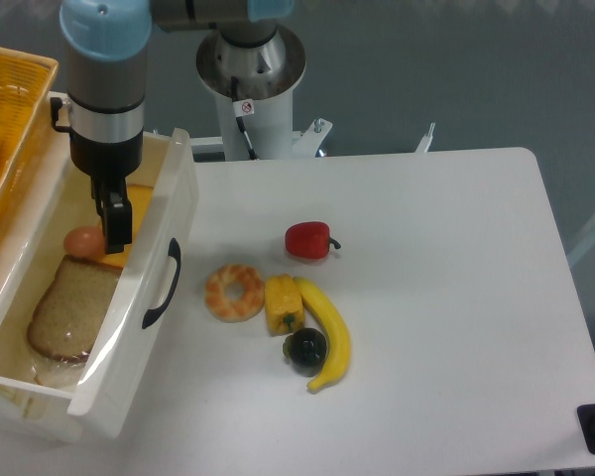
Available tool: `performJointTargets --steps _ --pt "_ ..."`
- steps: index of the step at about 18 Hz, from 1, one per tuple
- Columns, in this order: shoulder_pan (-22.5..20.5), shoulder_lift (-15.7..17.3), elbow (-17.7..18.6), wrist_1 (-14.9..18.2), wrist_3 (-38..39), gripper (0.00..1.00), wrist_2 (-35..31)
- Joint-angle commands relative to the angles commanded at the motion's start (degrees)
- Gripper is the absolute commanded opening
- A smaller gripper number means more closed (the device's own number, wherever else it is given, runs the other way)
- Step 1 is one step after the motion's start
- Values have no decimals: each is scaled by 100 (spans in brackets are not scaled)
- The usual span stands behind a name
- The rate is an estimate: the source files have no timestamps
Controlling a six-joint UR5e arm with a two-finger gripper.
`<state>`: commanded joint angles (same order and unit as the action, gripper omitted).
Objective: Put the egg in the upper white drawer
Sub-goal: 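Raise the open gripper up out of the drawer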
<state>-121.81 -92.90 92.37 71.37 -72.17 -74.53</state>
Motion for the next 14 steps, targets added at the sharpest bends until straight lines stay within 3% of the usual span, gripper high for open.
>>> performJointTargets --steps 5,14 --pt "-105 167 26 -9 808 100 -96" --pt "-694 255 -70 0 941 100 -527"
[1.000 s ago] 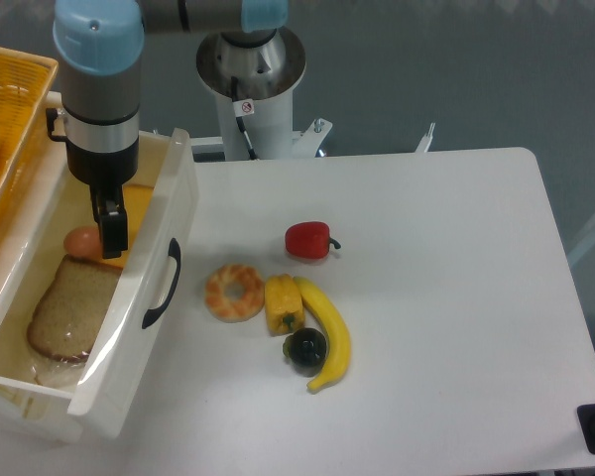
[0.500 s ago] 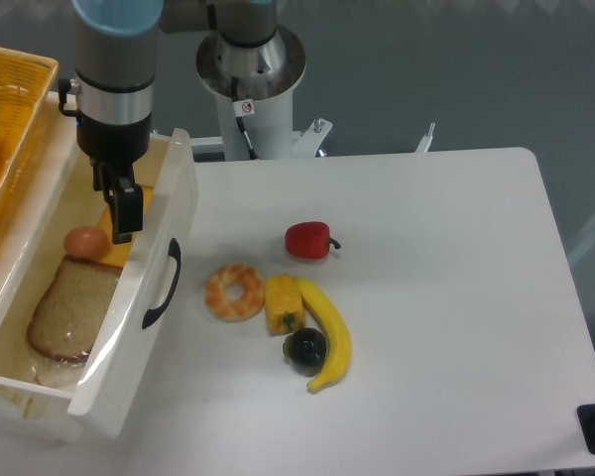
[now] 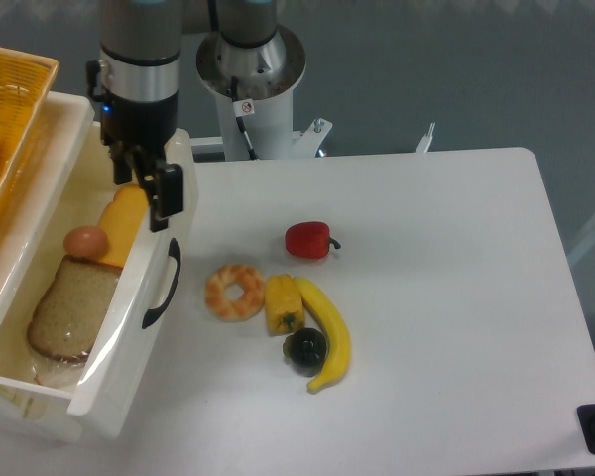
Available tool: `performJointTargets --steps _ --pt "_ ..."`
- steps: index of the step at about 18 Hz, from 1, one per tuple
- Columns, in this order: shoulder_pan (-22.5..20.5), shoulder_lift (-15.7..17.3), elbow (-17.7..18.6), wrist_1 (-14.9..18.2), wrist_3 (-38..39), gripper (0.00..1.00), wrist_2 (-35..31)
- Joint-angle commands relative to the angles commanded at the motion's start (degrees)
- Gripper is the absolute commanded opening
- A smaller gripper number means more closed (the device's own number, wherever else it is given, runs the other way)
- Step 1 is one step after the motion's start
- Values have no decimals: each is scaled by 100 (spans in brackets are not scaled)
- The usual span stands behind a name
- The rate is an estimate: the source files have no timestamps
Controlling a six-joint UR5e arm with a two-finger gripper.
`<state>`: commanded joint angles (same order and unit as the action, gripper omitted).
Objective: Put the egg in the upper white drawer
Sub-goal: 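Raise the open gripper up out of the drawer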
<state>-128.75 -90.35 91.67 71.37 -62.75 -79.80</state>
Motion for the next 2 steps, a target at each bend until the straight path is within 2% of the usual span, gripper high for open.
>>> performJointTargets --steps 2 --pt "-97 -44 0 -9 -9 100 -9"
